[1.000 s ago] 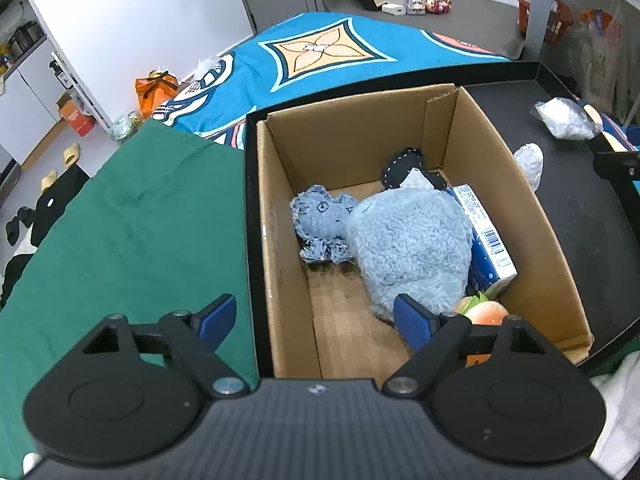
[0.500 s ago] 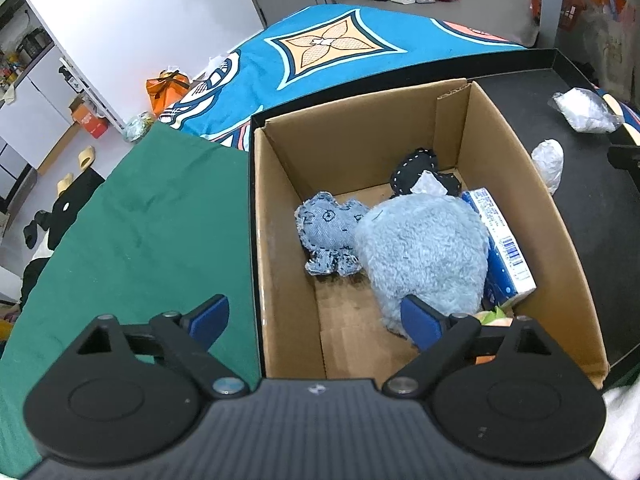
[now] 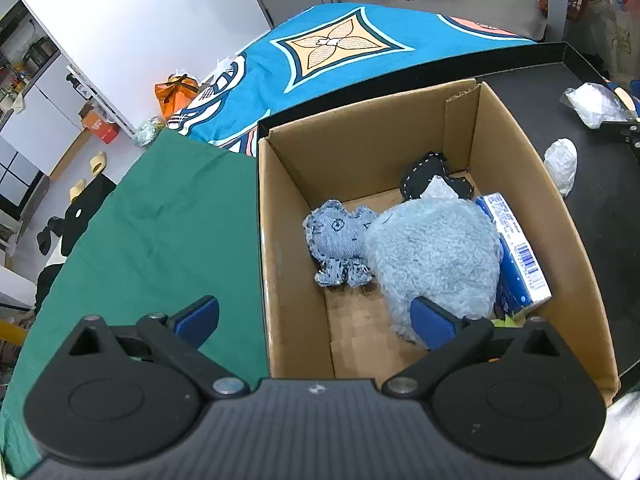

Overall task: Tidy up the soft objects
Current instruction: 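Reach the right tool to the clear plastic bag and grasp it, then carry the plastic bag with the right tool over the box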

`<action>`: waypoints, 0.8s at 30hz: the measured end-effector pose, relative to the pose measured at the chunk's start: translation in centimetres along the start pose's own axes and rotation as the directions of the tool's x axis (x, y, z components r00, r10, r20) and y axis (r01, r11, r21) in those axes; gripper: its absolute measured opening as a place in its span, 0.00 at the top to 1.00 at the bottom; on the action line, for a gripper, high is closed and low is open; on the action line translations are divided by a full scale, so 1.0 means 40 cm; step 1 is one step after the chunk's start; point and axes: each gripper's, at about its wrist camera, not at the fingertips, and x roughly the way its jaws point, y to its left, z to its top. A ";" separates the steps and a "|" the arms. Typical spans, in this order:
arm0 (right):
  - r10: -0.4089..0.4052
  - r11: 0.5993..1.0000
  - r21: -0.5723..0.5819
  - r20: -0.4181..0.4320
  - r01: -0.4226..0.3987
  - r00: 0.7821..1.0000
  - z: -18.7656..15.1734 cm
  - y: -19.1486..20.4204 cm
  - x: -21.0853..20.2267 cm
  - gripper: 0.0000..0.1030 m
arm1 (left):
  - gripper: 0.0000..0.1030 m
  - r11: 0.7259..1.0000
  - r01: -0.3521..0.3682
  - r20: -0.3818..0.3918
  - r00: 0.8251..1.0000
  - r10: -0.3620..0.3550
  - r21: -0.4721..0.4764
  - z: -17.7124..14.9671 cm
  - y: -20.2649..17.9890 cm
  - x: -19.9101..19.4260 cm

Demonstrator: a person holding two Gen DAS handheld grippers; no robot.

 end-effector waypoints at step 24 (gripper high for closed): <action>0.021 0.999 -0.031 -0.031 -0.022 0.999 0.004 0.003 0.034 0.69 | 0.00 1.000 -0.003 0.007 1.000 0.003 -0.003 0.007 0.002 -0.011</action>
